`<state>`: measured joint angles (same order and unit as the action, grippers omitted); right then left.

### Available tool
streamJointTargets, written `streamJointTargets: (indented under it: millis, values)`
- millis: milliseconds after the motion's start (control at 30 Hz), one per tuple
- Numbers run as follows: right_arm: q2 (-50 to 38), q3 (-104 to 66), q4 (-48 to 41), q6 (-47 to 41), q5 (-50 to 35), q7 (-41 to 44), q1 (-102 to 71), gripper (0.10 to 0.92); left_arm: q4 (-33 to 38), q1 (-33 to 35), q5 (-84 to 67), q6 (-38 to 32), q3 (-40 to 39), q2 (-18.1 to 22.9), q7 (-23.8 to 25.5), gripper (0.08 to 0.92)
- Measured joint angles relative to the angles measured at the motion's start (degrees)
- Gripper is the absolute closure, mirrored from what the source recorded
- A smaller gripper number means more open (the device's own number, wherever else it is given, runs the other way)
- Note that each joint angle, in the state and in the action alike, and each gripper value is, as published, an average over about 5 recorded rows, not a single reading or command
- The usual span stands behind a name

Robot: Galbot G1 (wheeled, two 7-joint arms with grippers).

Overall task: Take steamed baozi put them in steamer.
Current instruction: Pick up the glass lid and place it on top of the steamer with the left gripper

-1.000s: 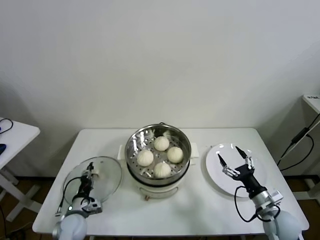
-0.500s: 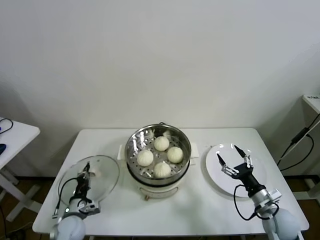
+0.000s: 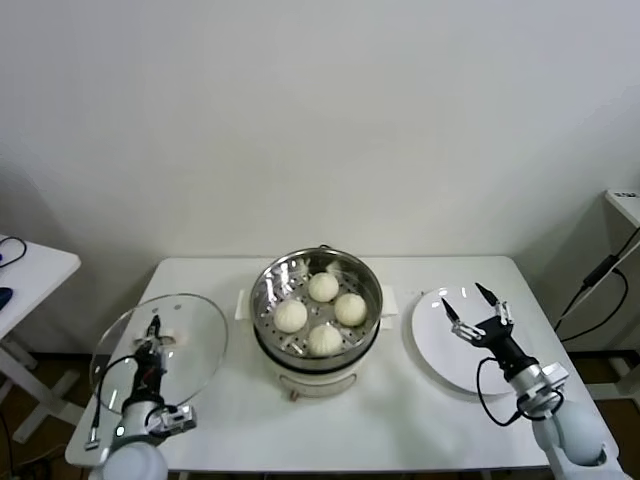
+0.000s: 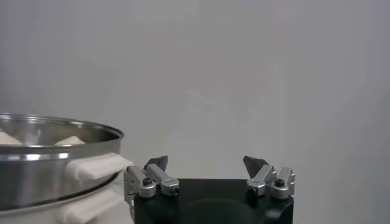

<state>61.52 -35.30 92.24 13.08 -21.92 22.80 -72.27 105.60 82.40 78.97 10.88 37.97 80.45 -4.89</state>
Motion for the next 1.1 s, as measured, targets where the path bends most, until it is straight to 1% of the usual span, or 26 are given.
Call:
streamJointTargets:
  millis: [300, 500, 800, 1100]
  values:
    - [-3.4, 3.6, -5.1, 1.5, -0.7, -1.1, 2.8, 0.203, 10.7, 3.0, 1.5, 8.3, -3.3, -0.4, 2.3, 0.848]
    - [-4.0, 6.0, -8.0, 1.8, -0.3, -1.6, 4.7, 0.203, 15.1, 3.1, 3.2, 12.3, -6.8, -0.8, 4.1, 0.848]
    - [-3.6, 7.9, -11.0, 1.7, 0.9, -2.3, 7.1, 0.203, 17.2, 0.9, 6.2, 15.1, -12.5, 0.5, 7.4, 0.848]
    - [-2.6, 8.2, -12.5, 1.5, 2.5, -2.5, 7.7, 0.203, 15.4, -3.3, 10.8, 15.6, -19.1, 3.7, 10.2, 0.848]
